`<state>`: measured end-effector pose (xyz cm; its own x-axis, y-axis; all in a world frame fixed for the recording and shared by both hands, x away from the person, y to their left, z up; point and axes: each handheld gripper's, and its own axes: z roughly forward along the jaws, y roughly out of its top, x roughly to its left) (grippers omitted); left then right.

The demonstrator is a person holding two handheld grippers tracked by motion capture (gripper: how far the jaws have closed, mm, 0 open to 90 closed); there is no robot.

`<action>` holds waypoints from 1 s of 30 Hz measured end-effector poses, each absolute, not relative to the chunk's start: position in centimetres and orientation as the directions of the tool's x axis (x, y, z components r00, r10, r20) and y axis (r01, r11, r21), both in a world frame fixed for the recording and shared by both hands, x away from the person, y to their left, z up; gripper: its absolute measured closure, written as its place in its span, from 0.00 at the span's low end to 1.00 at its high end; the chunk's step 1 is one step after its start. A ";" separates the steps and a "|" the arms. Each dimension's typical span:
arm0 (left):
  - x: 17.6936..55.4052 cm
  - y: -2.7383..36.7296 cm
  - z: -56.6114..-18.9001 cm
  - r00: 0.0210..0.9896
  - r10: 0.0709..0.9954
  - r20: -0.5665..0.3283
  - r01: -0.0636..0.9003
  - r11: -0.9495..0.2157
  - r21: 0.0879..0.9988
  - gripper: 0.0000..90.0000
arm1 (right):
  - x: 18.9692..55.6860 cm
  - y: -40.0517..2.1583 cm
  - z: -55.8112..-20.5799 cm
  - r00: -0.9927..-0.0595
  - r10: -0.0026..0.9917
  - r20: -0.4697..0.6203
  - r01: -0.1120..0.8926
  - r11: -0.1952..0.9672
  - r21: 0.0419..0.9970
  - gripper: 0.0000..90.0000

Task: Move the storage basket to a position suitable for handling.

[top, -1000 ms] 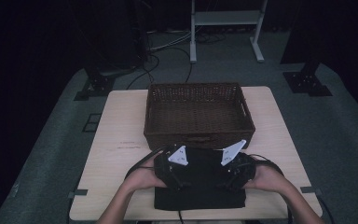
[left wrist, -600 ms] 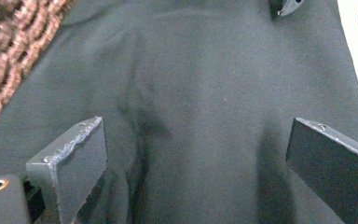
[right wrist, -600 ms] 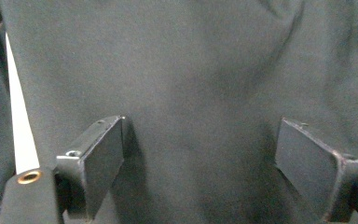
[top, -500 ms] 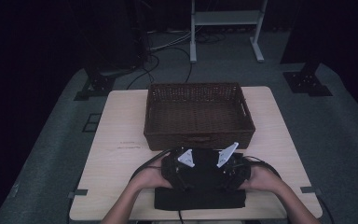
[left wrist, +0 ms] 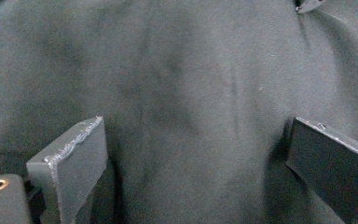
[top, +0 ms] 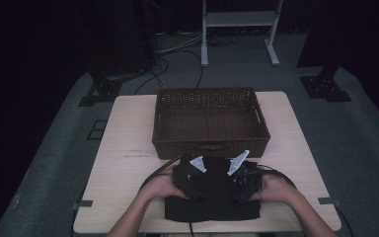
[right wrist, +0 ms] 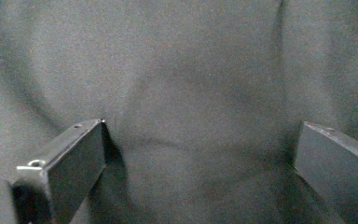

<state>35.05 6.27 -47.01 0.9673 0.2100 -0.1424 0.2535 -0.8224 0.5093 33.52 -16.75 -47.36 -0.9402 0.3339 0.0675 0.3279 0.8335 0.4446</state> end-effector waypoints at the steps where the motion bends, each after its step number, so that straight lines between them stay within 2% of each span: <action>1: 35.2 6.3 -47.1 0.964 0.214 -0.159 0.266 -0.818 0.511 0.07 | 33.5 -16.7 -47.4 -0.941 0.331 0.064 0.324 0.835 0.445 0.02; 4: 35.3 6.4 -47.1 0.962 0.214 -0.169 0.271 -0.814 0.514 0.13 | 33.6 -16.8 -47.4 -0.942 0.328 0.072 0.325 0.835 0.443 0.05; 5: 35.5 6.5 -47.1 0.960 0.218 -0.173 0.277 -0.809 0.518 0.15 | 33.8 -16.8 -47.2 -0.942 0.328 0.068 0.323 0.838 0.440 0.13; 7: 35.6 6.4 -47.0 0.958 0.226 -0.176 0.285 -0.807 0.518 0.17 | 33.9 -16.8 -47.1 -0.943 0.327 0.065 0.321 0.839 0.440 0.17; 10: 36.0 6.5 -46.9 0.957 0.227 -0.181 0.289 -0.805 0.518 0.25 | 34.1 -16.8 -46.9 -0.943 0.328 0.061 0.320 0.838 0.442 0.24; 11: 36.2 6.4 -46.8 0.956 0.226 -0.188 0.292 -0.807 0.514 0.29 | 34.2 -16.8 -46.8 -0.943 0.328 0.061 0.320 0.837 0.444 0.29; 12: 36.2 6.4 -46.8 0.956 0.226 -0.188 0.292 -0.807 0.514 0.32 | 34.2 -16.8 -46.8 -0.943 0.328 0.061 0.320 0.837 0.444 0.29; 13: 36.4 6.2 -46.7 0.955 0.222 -0.195 0.292 -0.813 0.504 0.35 | 34.2 -16.7 -46.6 -0.943 0.327 0.065 0.321 0.839 0.438 0.39; 14: 36.4 6.2 -46.7 0.955 0.222 -0.195 0.292 -0.813 0.504 0.37 | 34.2 -16.7 -46.6 -0.943 0.327 0.065 0.321 0.839 0.438 0.39; 15: 36.5 5.9 -46.5 0.956 0.215 -0.197 0.286 -0.825 0.487 0.39 | 34.2 -16.5 -46.4 -0.948 0.310 0.073 0.311 0.851 0.423 0.48; 22: 36.5 5.6 -46.3 0.961 0.179 -0.212 0.262 -0.840 0.475 0.52 | 34.3 -15.8 -46.1 -0.952 0.291 0.094 0.304 0.871 0.385 0.61; 24: 36.3 5.5 -46.2 0.964 0.171 -0.205 0.252 -0.840 0.480 0.54 | 34.3 -15.7 -46.0 -0.952 0.288 0.100 0.304 0.874 0.379 0.65; 27: 36.0 5.5 -46.0 0.971 0.156 -0.182 0.227 -0.842 0.490 0.60 | 34.1 -15.7 -45.9 -0.956 0.279 0.094 0.293 0.875 0.385 0.71; 28: 36.0 5.5 -46.0 0.971 0.156 -0.182 0.227 -0.842 0.490 0.63 | 34.1 -15.7 -45.9 -0.956 0.279 0.094 0.293 0.875 0.385 0.71; 29: 35.9 5.6 -45.9 0.975 0.151 -0.164 0.214 -0.840 0.499 0.69 | 33.8 -15.8 -45.9 -0.959 0.273 0.077 0.281 0.874 0.396 0.75; 30: 35.8 5.6 -45.8 0.976 0.150 -0.156 0.209 -0.837 0.506 0.69 | 33.8 -15.8 -45.9 -0.959 0.273 0.077 0.281 0.874 0.396 0.75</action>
<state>35.75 5.59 -45.77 0.9763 0.1497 -0.1565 0.2095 -0.8366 0.5062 33.83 -15.76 -45.88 -0.9590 0.2730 0.0765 0.2805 0.8741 0.3965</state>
